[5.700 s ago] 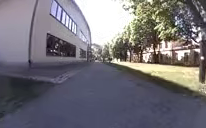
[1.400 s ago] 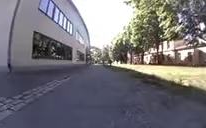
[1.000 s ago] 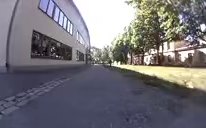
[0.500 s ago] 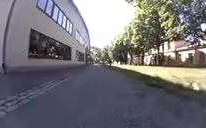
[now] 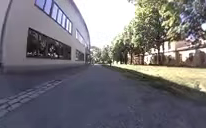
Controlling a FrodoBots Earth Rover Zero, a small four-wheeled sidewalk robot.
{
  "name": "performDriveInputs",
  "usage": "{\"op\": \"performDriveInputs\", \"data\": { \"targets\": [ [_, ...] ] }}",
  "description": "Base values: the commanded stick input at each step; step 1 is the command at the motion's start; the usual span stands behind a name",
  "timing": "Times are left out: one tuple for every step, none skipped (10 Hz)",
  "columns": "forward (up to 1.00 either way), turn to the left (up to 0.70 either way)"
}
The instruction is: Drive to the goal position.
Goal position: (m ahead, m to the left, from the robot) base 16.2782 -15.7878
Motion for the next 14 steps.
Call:
{"op": "performDriveInputs", "data": {
  "targets": [
    [0.45,0.00],
    [0.45,0.00],
    [0.45,0.00],
    [0.45,0.00],
    [0.45,0.00],
    [0.45,0.00],
    [0.45,0.00],
    [0.45,0.00],
    [0.45,0.00],
    [0.45,0.00],
    [0.45,0.00],
    [0.45,0.00],
    [0.45,0.00],
    [0.45,0.00]
  ]
}}
